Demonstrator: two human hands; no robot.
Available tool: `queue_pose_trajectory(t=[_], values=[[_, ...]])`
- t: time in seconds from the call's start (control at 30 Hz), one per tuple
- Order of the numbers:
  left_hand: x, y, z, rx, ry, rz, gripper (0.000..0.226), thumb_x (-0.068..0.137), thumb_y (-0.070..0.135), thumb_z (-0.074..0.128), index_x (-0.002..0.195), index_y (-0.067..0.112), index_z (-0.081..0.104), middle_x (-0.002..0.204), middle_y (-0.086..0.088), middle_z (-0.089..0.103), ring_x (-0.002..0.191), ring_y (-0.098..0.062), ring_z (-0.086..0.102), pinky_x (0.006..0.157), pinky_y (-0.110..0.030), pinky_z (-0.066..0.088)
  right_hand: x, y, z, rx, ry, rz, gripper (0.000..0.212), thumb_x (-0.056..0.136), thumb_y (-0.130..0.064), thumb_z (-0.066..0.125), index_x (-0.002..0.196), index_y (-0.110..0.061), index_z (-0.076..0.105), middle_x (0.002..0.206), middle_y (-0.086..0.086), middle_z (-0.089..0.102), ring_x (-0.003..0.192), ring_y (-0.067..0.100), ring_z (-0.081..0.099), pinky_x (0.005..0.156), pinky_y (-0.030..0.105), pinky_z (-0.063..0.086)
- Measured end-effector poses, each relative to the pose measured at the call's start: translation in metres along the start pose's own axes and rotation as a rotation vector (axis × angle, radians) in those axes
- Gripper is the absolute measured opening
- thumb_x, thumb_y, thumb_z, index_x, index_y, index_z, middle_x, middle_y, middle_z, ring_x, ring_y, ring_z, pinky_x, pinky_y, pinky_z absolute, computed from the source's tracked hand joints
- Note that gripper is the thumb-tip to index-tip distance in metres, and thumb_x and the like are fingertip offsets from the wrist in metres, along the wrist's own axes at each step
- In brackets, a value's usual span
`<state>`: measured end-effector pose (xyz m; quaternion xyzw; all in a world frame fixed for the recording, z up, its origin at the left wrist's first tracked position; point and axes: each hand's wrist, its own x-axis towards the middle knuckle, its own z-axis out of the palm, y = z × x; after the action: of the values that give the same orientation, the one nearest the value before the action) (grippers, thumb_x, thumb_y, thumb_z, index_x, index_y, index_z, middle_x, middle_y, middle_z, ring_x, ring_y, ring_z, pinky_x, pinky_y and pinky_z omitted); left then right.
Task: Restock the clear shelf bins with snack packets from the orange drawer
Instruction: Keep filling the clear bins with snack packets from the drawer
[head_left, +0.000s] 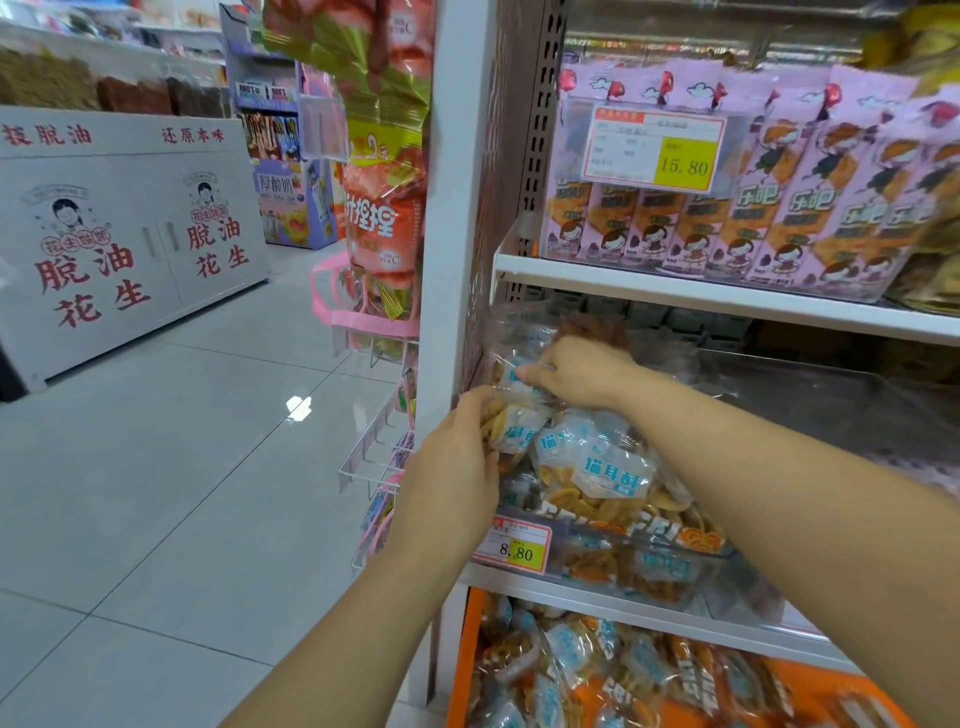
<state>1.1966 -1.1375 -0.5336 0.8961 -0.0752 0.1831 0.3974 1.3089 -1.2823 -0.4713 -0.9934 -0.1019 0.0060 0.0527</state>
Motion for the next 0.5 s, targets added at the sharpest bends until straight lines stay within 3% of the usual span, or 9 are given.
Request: queue_pose_trajectory(t=[0.07,0.17,0.2,0.3,0.43,0.5], values=[[0.0,0.002,0.001,-0.007,0.003,0.001,0.046,0.094,0.009,0.051,0.131,0.033,0.04,0.12,0.008,0.061,0.102,-0.015,0.06,0.085,-0.037,0.053,0.006,-0.001,0.004,-0.049,-0.046,0.005,0.051,0.093,-0.059,0.038,0.067,-0.017,0.048,0.093,0.007,0.059,0.093,0.026,0.056,0.082,0.036,0.045],[0.0,0.002,0.001,-0.005,0.007,0.003,0.047,0.093,0.008,0.051,0.131,0.032,0.04,0.119,0.008,0.061,0.101,-0.017,0.061,0.083,-0.036,0.053,0.011,-0.005,0.006,-0.201,-0.079,0.039,0.056,0.093,-0.061,0.035,0.104,-0.013,0.062,0.127,0.01,0.053,0.117,0.029,0.049,0.101,0.046,0.039],[0.0,0.001,0.0,-0.003,0.007,0.0,0.047,0.093,0.007,0.051,0.131,0.032,0.04,0.118,0.007,0.061,0.101,-0.017,0.061,0.084,-0.037,0.053,0.011,-0.006,0.005,-0.229,-0.102,0.033,0.058,0.092,-0.062,0.036,0.111,-0.013,0.062,0.128,0.009,0.053,0.116,0.028,0.049,0.1,0.046,0.04],[0.0,0.001,-0.001,0.0,0.004,-0.001,0.048,0.092,0.007,0.052,0.133,0.03,0.04,0.12,0.006,0.061,0.103,-0.019,0.06,0.085,-0.039,0.052,0.0,-0.004,-0.004,-0.063,-0.041,-0.021,0.05,0.088,-0.065,0.044,0.097,-0.021,0.065,0.102,0.0,0.062,0.098,0.022,0.055,0.085,0.036,0.046],[0.002,0.0,-0.001,0.002,0.005,0.016,0.052,0.092,0.005,0.05,0.136,0.029,0.038,0.124,0.005,0.06,0.106,-0.021,0.06,0.087,-0.042,0.052,-0.043,0.003,-0.025,0.243,0.221,-0.176,0.047,0.091,-0.052,0.05,0.123,-0.019,0.061,0.121,0.0,0.062,0.107,0.015,0.057,0.089,0.027,0.044],[0.001,-0.001,0.0,-0.009,0.008,0.021,0.053,0.092,0.003,0.049,0.137,0.029,0.037,0.123,0.004,0.061,0.105,-0.021,0.061,0.087,-0.043,0.052,-0.071,0.01,-0.035,0.27,0.146,-0.261,0.05,0.086,-0.052,0.056,0.125,-0.02,0.058,0.118,-0.007,0.059,0.108,0.008,0.054,0.088,0.02,0.038]])
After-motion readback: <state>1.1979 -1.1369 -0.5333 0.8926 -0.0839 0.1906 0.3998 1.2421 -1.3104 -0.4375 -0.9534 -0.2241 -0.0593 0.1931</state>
